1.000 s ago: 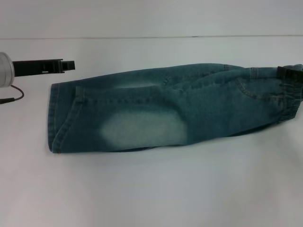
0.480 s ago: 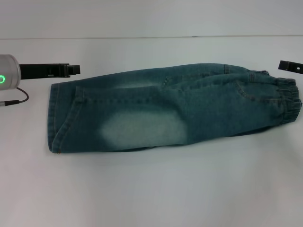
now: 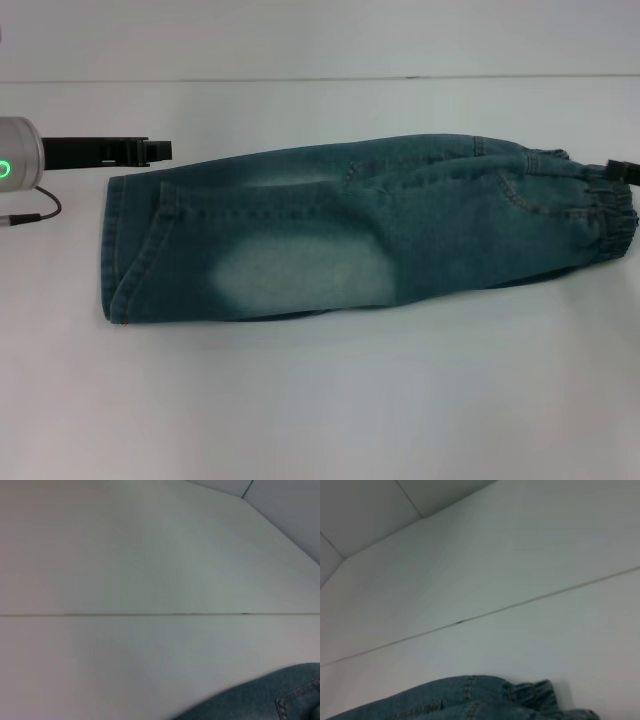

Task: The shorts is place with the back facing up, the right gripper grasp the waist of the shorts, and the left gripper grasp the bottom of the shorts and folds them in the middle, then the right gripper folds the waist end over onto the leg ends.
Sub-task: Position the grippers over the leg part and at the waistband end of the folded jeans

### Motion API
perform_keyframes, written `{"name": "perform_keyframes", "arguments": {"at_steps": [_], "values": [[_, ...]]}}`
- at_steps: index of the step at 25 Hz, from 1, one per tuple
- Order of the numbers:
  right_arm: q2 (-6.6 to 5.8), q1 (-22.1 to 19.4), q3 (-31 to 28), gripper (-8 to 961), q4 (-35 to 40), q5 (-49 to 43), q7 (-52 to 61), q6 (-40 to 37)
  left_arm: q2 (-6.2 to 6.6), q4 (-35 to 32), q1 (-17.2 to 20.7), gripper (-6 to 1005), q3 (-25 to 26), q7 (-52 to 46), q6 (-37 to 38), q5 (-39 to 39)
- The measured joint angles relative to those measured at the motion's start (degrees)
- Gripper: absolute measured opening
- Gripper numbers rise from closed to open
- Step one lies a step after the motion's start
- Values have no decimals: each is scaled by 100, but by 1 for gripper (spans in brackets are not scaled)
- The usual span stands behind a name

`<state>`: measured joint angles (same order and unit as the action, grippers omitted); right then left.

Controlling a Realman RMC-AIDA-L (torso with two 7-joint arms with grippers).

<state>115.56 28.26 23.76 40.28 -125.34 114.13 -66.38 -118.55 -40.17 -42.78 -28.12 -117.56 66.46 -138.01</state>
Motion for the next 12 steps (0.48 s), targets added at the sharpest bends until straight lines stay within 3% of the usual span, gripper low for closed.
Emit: {"name": "perform_keyframes", "arguments": {"at_steps": [7,12], "values": [[-10,-424,-10,896,-27,505,-104,-329,42,-31,-22,78,-179,-62,469,12],[5,-486,20,895,-47,517,-249,-508,43,-94,-49,77,-453,-195,672,9]]}}
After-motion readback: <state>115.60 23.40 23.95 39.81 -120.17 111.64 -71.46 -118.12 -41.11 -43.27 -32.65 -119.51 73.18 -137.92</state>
